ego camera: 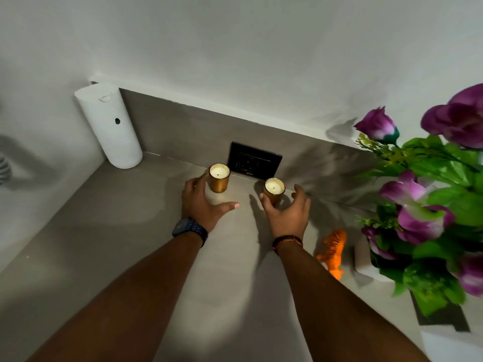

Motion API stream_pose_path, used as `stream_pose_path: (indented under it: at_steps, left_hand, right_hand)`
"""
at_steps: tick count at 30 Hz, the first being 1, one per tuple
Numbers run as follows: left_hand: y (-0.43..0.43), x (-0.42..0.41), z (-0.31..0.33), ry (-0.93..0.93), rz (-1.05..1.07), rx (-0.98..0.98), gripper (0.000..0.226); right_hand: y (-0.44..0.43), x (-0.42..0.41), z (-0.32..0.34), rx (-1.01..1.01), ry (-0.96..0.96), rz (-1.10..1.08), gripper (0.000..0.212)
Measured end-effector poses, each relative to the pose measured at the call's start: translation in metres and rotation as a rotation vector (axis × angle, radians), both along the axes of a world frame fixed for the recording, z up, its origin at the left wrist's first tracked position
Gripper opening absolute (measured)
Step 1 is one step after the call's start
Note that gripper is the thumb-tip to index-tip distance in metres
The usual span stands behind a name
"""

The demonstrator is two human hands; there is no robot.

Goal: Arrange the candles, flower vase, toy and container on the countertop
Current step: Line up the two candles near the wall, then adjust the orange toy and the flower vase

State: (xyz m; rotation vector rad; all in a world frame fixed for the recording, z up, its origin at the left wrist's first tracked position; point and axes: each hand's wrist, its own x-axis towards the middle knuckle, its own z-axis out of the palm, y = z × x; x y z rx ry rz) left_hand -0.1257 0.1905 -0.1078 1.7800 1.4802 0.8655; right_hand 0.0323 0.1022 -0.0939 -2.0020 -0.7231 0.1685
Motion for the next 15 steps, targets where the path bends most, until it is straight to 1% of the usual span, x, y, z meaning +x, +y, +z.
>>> stream_pose_path:
  at_steps: [3, 6, 9, 11, 13, 15]
  left_hand:
    - [-0.034, 0.009, 0.012, 0.077, 0.072, 0.071, 0.109]
    - [-0.069, 0.028, 0.029, 0.103, 0.092, 0.091, 0.1]
    - [-0.102, 0.055, 0.044, 0.071, -0.02, 0.041, 0.082]
    - [-0.123, 0.076, 0.054, 0.026, -0.116, -0.044, 0.069]
    - [-0.14, 0.098, 0.062, 0.028, -0.189, -0.114, 0.064]
    - [-0.154, 0.116, 0.066, 0.061, -0.229, -0.137, 0.064]
  right_hand:
    - [-0.023, -0.002, 0.023, 0.07, -0.036, 0.021, 0.066]
    - [-0.055, 0.005, 0.042, 0.07, -0.05, -0.006, 0.045]
    - [-0.094, 0.021, 0.054, 0.023, -0.11, -0.096, 0.037]
    - [-0.122, 0.034, 0.057, 0.011, -0.142, -0.122, 0.033]
    - [-0.15, 0.044, 0.058, -0.068, -0.101, -0.122, 0.03]
    - [-0.177, 0.05, 0.054, -0.141, -0.128, -0.134, 0.03]
